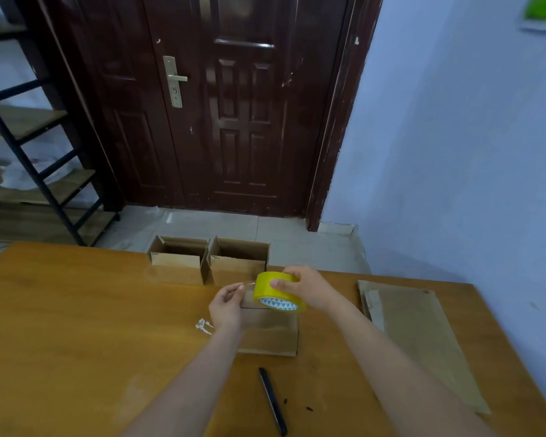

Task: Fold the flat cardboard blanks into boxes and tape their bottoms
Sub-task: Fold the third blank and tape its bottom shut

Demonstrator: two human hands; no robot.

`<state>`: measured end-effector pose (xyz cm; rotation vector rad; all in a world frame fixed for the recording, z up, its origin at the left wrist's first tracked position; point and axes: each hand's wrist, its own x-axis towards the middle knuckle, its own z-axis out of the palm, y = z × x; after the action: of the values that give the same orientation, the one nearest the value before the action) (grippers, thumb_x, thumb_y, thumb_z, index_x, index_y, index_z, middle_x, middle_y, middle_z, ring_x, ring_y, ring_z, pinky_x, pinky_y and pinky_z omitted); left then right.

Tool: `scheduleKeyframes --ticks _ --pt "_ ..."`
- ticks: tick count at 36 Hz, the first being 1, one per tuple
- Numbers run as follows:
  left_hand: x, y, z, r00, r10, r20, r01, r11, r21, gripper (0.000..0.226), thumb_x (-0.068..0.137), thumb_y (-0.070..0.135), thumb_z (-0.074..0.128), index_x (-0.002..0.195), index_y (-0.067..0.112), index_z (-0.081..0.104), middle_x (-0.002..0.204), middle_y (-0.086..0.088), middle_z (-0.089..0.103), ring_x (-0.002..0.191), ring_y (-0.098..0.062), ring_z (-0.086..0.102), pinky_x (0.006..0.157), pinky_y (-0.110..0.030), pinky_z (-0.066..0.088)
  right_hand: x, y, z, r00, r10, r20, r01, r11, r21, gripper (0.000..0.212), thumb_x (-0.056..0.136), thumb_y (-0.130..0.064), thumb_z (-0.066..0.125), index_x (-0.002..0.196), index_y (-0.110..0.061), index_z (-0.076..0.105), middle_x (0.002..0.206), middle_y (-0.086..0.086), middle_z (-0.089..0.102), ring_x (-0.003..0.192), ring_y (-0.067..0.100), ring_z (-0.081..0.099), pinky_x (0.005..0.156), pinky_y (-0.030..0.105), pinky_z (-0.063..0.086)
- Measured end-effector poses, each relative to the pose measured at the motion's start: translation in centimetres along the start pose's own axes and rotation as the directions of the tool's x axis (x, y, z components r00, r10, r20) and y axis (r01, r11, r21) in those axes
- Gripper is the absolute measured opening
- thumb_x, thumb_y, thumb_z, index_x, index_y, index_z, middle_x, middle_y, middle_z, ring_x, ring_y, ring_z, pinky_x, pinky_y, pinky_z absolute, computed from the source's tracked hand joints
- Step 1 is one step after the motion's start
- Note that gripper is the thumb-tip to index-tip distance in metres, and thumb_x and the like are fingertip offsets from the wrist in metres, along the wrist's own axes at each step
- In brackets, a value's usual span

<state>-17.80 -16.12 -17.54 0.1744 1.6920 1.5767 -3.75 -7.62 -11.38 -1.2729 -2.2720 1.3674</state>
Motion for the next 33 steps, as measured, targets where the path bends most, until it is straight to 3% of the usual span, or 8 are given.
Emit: scheduleKeyframes --ticks 5,8,12,16,20,25,30,33 --pt "-0.1 0.0 0.0 0.999 -0.017 -0.037 0.019 0.999 0.045 0.007 0.086 0.01 0.065 0.082 0.014 0.068 0.088 -0.006 0.067 0.095 -0.029 0.061 0.089 -0.041 0.049 0.1 -0.9 0.0 1.0 0.009 0.006 -0.008 0.98 -0.198 0.044 0.084 -0.056 0.059 0.094 -0.013 0.064 0.089 0.006 0.068 0.082 0.023 0.065 0.072 0.038 0.053" --pt "0.1 0.2 0.1 0.997 -0.057 -0.054 0.057 0.998 0.004 0.006 0.085 0.008 0.066 0.081 0.012 0.068 0.086 -0.005 0.065 0.094 -0.029 0.06 0.09 -0.042 0.049 0.0 -1.2 -0.5 1.0 0.008 0.012 -0.003 0.91 -0.415 0.043 0.085 -0.057 0.056 0.09 -0.015 0.061 0.084 0.004 0.063 0.077 0.022 0.06 0.064 0.033 0.047" --pt "-0.1 0.3 0.7 0.997 -0.066 -0.03 0.066 0.998 0.016 0.008 0.087 0.008 0.065 0.08 0.012 0.066 0.086 -0.005 0.064 0.091 -0.027 0.058 0.09 -0.043 0.048 0.2 -1.5 -1.1 0.998 0.061 -0.023 -0.064 0.864 -0.499 0.047 0.085 -0.059 0.055 0.097 -0.015 0.063 0.09 0.006 0.065 0.08 0.02 0.062 0.072 0.035 0.052" --pt "0.4 0.7 0.5 0.997 -0.077 -0.031 0.077 0.997 -0.008 0.008 0.088 0.009 0.063 0.081 0.013 0.065 0.087 -0.002 0.062 0.085 -0.019 0.055 0.087 -0.038 0.042 0.3 -0.9 -1.9 0.984 0.151 -0.093 -0.175 0.74 -0.65 0.051 0.083 -0.06 0.057 0.1 -0.012 0.061 0.093 0.005 0.064 0.084 0.021 0.061 0.074 0.034 0.053" --pt "0.0 0.7 1.0 0.997 -0.081 0.011 0.08 0.996 0.034 0.006 0.088 0.013 0.063 0.083 0.013 0.067 0.091 -0.003 0.065 0.09 -0.021 0.057 0.09 -0.042 0.042 0.1 0.1 -2.7 0.953 0.264 -0.146 -0.287 0.645 -0.708 0.046 0.084 -0.059 0.057 0.087 -0.012 0.055 0.079 0.0 0.056 0.077 0.018 0.057 0.062 0.026 0.045" --pt "-0.4 0.4 1.5 0.997 -0.074 0.026 0.073 0.997 0.027 0.008 0.089 0.012 0.062 0.082 0.014 0.066 0.094 -0.005 0.067 0.098 -0.024 0.059 0.09 -0.041 0.043 0.2 0.7 -3.3 0.917 0.349 -0.191 -0.352 0.486 -0.8 0.058 0.081 -0.069 0.051 0.097 -0.014 0.058 0.089 0.0 0.056 0.084 0.019 0.054 0.07 0.026 0.042" --pt "-0.2 0.5 1.3 0.991 -0.123 0.054 0.129 0.985 -0.115 0.015 0.09 0.005 0.057 0.078 0.012 0.061 0.089 -0.004 0.069 0.1 -0.025 0.063 0.104 -0.046 0.039 -0.5 1.8 -4.5 0.957 0.283 -0.071 -0.253 0.687 -0.681 0.056 0.077 -0.075 0.049 0.067 -0.019 0.048 0.068 -0.006 0.051 0.066 0.011 0.051 0.053 0.024 0.036" --pt "0.1 0.6 0.9 0.985 -0.149 0.081 0.16 0.976 -0.149 0.017 0.089 0.0 0.055 0.077 0.011 0.06 0.099 -0.01 0.069 0.105 -0.028 0.062 0.106 -0.048 0.038 -0.9 2.8 -5.5 0.967 0.248 0.061 -0.196 0.874 -0.444 0.047 0.08 -0.068 0.054 0.076 -0.021 0.06 0.072 -0.007 0.059 0.066 0.009 0.057 0.058 0.026 0.044"
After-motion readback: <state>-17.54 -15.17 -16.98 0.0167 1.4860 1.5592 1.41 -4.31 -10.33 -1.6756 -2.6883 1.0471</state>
